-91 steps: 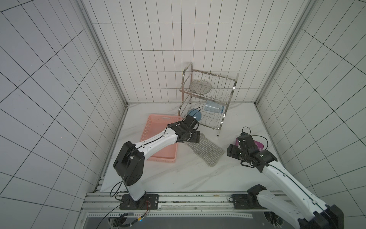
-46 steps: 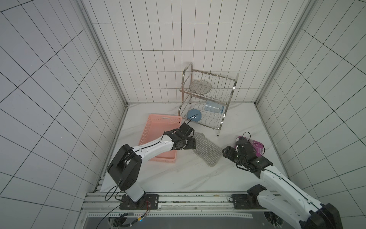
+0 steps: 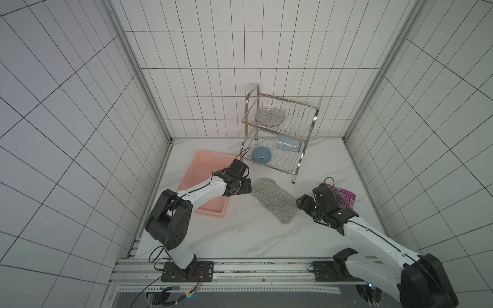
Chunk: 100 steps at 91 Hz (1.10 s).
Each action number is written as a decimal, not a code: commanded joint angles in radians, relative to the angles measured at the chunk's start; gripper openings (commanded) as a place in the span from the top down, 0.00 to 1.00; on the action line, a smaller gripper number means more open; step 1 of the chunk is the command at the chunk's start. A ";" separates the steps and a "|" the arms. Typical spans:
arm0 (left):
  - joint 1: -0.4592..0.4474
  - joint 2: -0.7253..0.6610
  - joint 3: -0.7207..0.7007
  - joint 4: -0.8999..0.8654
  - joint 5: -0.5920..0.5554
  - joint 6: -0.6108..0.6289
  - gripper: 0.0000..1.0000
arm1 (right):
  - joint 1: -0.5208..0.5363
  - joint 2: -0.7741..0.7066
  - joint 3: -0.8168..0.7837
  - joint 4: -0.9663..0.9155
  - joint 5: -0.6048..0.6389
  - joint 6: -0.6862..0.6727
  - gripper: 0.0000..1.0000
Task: Fold the square dishcloth
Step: Move the bin to the center of the board, then flatten out the cleaning item at the center of the board.
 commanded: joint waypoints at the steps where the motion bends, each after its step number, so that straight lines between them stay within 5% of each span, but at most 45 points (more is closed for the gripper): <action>1: 0.001 0.000 0.034 0.035 0.039 0.015 0.17 | 0.012 0.034 -0.014 0.066 -0.023 0.031 0.34; 39: -0.019 0.053 -0.016 0.191 0.266 -0.021 0.06 | 0.027 0.119 -0.043 0.177 -0.058 0.079 0.40; 70: -0.020 0.163 0.038 0.231 0.329 0.036 0.04 | 0.048 0.144 -0.042 0.221 -0.084 0.084 0.46; 87: -0.027 0.183 0.059 0.239 0.370 0.056 0.38 | 0.057 0.100 -0.037 0.207 -0.069 0.072 0.58; 100: -0.033 0.165 0.070 0.211 0.388 0.067 0.67 | 0.056 0.072 0.014 0.132 -0.053 0.012 0.80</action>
